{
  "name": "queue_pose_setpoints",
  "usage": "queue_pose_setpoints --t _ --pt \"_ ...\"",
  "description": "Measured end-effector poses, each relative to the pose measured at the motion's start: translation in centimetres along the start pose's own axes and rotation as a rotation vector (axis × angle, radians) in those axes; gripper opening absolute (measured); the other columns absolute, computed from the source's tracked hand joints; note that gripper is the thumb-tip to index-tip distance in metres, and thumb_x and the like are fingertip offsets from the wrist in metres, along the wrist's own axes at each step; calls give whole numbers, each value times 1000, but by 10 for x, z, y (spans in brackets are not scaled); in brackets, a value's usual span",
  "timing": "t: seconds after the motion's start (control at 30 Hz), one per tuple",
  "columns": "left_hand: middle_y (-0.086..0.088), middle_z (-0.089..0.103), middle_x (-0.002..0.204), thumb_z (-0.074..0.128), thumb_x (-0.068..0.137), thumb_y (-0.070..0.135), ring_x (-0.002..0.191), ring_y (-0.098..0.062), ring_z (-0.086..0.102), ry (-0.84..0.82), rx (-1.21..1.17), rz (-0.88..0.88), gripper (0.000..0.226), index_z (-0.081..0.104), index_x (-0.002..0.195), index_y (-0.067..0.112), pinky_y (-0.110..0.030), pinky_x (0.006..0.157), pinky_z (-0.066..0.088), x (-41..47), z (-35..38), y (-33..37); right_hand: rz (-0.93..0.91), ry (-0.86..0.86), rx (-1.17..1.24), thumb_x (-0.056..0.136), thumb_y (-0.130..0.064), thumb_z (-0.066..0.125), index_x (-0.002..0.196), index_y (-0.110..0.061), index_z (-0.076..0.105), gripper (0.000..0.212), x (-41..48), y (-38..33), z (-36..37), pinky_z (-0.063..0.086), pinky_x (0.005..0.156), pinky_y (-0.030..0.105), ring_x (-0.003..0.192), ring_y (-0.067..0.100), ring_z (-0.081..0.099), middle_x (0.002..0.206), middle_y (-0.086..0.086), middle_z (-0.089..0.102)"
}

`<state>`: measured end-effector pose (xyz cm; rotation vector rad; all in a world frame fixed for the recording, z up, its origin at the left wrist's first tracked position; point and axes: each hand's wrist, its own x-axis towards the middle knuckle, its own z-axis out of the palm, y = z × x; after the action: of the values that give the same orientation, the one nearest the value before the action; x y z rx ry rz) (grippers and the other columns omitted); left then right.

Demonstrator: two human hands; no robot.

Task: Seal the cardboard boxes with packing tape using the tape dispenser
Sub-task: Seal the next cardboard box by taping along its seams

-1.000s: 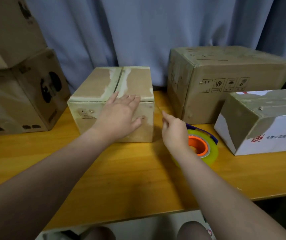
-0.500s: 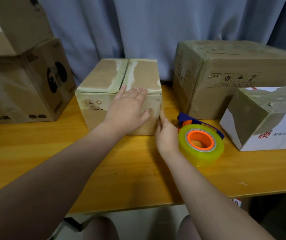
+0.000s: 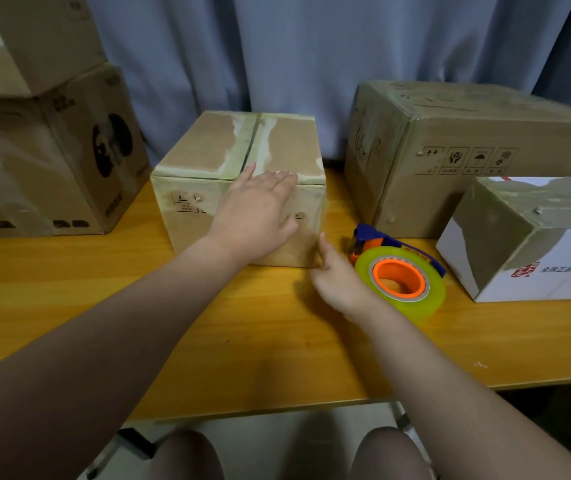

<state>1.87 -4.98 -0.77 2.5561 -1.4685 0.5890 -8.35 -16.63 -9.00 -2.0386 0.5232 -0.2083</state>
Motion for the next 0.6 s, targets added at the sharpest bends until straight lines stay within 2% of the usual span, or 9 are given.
queue_pose_setpoints --t 0.1,0.17,0.3,0.4,0.5,0.6 --pt "-1 31 154 49 91 26 142 -14 27 -35 -64 21 63 27 149 16 -26 116 6 2 -5 -7 -61 85 7 92 10 39 153 -12 18 67 7 -2 -9 24 117 30 141 18 30 153 6 33" --pt "0 29 154 49 91 19 142 -13 26 -63 -112 32 63 27 150 19 -22 115 9 3 -11 -11 -109 125 34 93 12 38 151 -15 25 66 13 -7 -14 32 114 33 136 17 39 145 3 43" --pt "4 28 155 48 91 18 142 -12 25 -73 -146 28 62 26 150 22 -20 114 12 3 -15 -13 -178 113 -119 95 -7 54 151 -26 25 66 26 -13 -24 39 108 36 131 18 44 142 0 49" --pt "2 31 154 50 91 25 141 -11 28 -35 -141 35 63 28 149 21 -22 115 13 3 -9 -14 -188 123 -182 90 -16 65 152 -29 20 78 36 -13 -28 40 105 36 128 20 47 139 0 51" --pt "3 33 153 52 89 28 140 -10 29 -16 -135 40 64 29 149 21 -22 115 12 4 -5 -14 -177 129 -211 79 -23 78 153 -29 11 100 49 -13 -26 39 102 34 126 21 47 138 0 51" --pt "3 32 153 52 89 29 140 -9 28 -23 -130 56 65 28 149 21 -21 116 11 4 -4 -14 -138 95 -279 62 -37 88 152 -34 1 125 59 -10 -26 43 101 44 125 23 48 138 -2 51"
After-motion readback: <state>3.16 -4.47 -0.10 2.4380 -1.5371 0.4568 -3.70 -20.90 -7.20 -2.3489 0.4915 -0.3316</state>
